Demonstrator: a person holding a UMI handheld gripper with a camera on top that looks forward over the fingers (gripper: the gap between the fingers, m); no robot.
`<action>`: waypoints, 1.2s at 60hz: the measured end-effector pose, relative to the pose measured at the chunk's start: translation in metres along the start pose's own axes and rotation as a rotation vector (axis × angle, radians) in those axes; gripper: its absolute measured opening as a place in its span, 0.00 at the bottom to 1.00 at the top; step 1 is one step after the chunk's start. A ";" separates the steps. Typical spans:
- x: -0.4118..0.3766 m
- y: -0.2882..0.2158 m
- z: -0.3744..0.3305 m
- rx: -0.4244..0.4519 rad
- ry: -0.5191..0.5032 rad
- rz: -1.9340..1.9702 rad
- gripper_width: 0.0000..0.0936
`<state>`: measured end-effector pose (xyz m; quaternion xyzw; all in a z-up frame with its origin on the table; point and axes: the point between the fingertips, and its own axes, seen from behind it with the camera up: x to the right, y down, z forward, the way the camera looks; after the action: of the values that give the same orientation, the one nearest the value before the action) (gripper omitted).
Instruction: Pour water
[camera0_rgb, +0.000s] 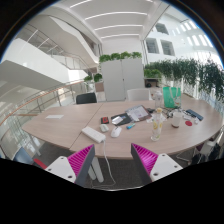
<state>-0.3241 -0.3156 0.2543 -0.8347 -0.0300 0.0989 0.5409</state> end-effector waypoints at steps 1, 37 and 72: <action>-0.008 0.006 -0.018 0.001 0.002 0.000 0.85; 0.194 0.030 0.142 0.130 0.189 -0.025 0.84; 0.295 0.007 0.344 0.180 0.229 -0.074 0.48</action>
<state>-0.1039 0.0361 0.0730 -0.7869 0.0100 -0.0147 0.6168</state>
